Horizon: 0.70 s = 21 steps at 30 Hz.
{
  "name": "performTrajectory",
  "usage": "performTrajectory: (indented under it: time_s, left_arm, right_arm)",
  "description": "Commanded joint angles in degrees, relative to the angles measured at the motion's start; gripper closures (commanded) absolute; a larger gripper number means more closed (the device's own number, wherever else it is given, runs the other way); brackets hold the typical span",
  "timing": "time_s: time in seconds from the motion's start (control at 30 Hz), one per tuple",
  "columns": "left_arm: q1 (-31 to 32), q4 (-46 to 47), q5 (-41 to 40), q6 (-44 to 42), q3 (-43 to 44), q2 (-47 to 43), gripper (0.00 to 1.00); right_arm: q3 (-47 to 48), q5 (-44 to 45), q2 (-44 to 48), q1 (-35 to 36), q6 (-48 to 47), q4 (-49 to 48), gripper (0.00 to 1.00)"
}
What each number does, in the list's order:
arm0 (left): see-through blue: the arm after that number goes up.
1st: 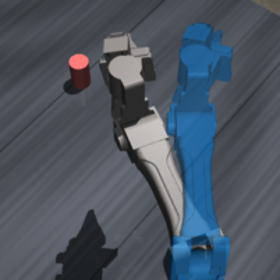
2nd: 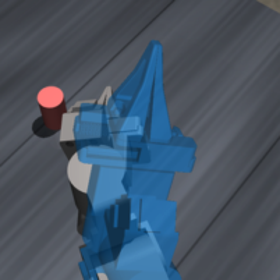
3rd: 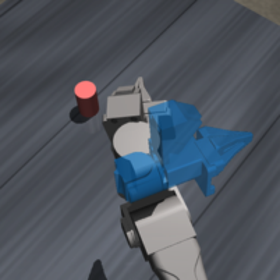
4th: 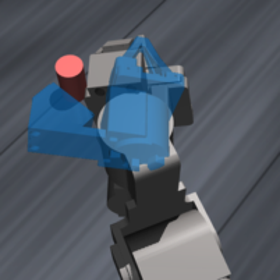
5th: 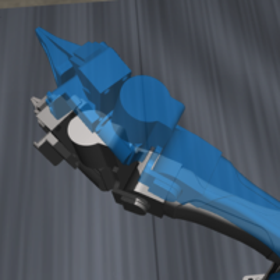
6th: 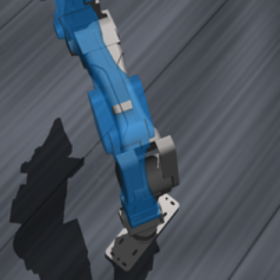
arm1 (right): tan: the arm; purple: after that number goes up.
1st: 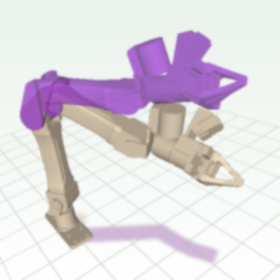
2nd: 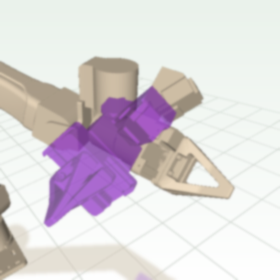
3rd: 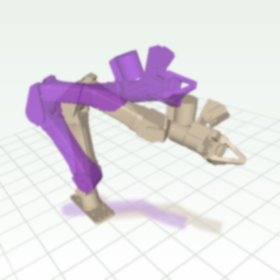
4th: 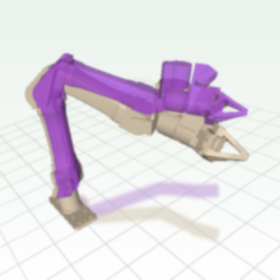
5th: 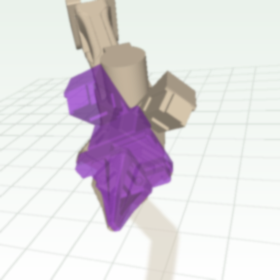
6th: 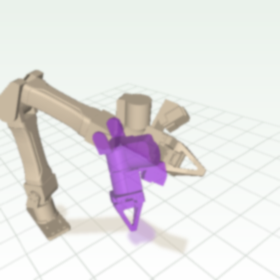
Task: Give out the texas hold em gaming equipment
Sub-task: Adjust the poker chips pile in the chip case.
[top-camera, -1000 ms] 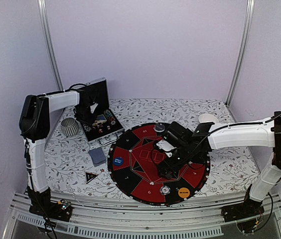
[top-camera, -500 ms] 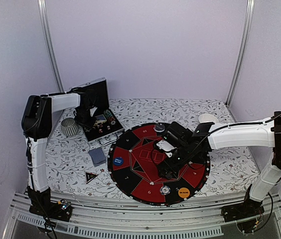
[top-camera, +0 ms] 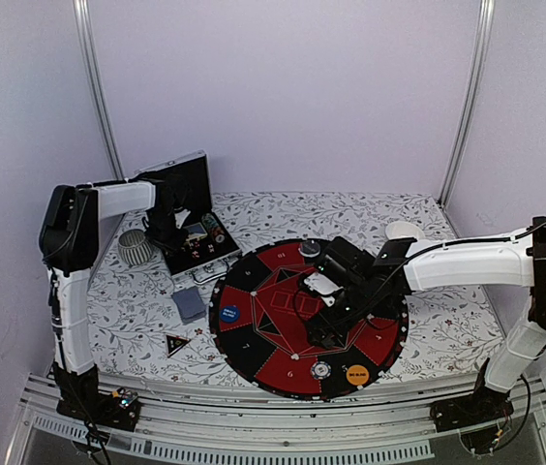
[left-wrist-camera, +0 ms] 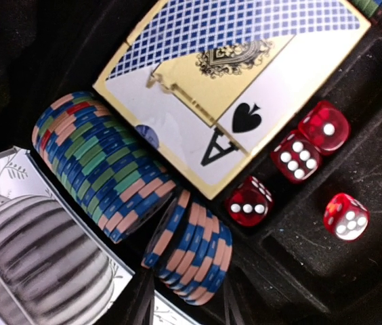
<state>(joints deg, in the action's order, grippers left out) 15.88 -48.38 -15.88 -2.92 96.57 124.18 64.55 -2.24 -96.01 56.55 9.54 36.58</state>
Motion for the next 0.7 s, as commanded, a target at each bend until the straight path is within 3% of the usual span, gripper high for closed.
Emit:
performTrajectory:
  time_s: [0.0,0.13,0.67]
  left_arm:
    - [0.95,1.42,-0.19,-0.94,0.42,-0.10,0.63]
    - [0.95,1.38,-2.78,-1.13,2.68,1.17,0.62]
    - [0.40,3.25,-0.75,-2.98,3.75,2.88,0.58]
  right_arm:
    - [1.24,-0.75,-0.23,-0.31,-0.15,0.70,0.01]
    - [1.14,-1.00,-0.23,-0.27,-0.18,0.71,0.01]
    - [1.01,-1.54,-0.67,-0.32,-0.49,0.89,0.01]
